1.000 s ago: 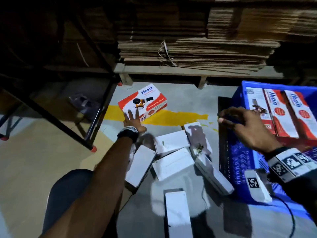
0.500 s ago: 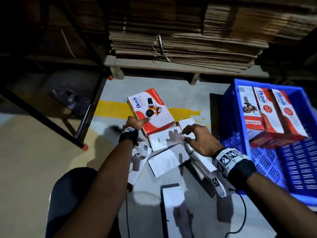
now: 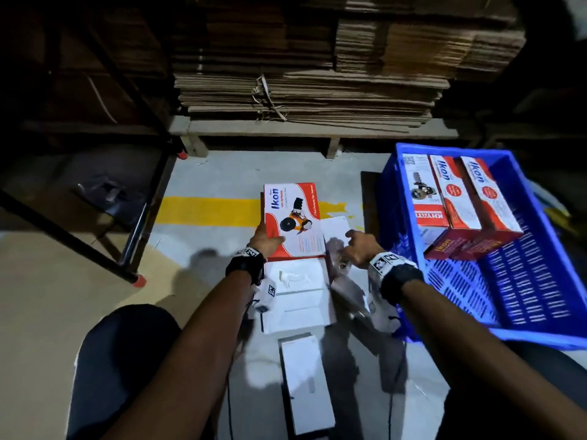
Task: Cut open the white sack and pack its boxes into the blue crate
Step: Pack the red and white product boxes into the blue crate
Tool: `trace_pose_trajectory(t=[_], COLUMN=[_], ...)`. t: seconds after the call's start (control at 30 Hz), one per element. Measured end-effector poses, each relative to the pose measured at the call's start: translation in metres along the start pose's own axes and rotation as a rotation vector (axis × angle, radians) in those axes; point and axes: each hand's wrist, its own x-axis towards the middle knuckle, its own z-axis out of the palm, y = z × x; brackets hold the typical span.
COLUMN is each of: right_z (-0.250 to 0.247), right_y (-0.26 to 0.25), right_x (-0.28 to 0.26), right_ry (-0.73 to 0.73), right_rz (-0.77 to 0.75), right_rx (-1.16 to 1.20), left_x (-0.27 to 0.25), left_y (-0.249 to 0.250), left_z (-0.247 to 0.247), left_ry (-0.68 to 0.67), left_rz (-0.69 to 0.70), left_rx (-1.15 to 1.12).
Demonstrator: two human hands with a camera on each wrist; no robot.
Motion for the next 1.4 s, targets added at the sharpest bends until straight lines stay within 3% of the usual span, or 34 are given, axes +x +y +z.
trace_pose_trajectory(t=[0.13,0.2,0.3,0.43,0.53,0.67,0.77,0.83,0.9,1.03,1.2,1.4], right_z=[0.026,0.034,0.035,0.012,-0.025,-0.091,-0.145,-0.178,-0.204,-0.228,-0.217,-0.213], right_y=[-0.024,-0.029,-0.035,-0.037,-0.023,0.008,0.033,0.06,0.095,0.164,0.218,0.218], right_x=[0.004,0.012,0.019,0.007,-0.011,-0.034,-0.069,-0.088,-0.104,-0.125,-0.109,-0.085], right_ry=[-0.141,-0.097,0.088,0.213,0.221,0.316,0.427,0.623,0.885,1.07,1.01,0.842], right_rz=[-0.028,0.017,0.176,0.15,0.124,-0.067,-0.125,-0.153,-0.118,-0.001,0.221,0.309], right_rx=[0.091,0.194,0.488,0.755,0.955,1.242,1.207,1.159,0.889,0.422,0.149,-0.027], left_x=[-0.005,-0.009,-0.038,-0.087,-0.114,-0.124,-0.117,-0.112,-0.116,-0.143,-0.151,-0.145], left_y=[-0.01,-0.012,0.012,0.069,0.11,0.158,0.201,0.227,0.247,0.262,0.261,0.266], left_z=[0.006,0.009,0.003,-0.011,-0.011,0.013,0.047,0.082,0.121,0.177,0.203,0.212], left_ry=[-0.05,-0.054,0.005,0.049,-0.022,-0.107,-0.214,-0.274,-0.299,-0.344,-0.349,-0.347], left_rz=[0.099,0.132,0.126,0.126,0.252,0.403,0.442,0.474,0.542,0.632,0.53,0.503], left_rx=[-0.101,-0.114,-0.133,-0.336,-0.418,-0.424,-0.452,-0.344,-0.095,0.528,0.896,0.96])
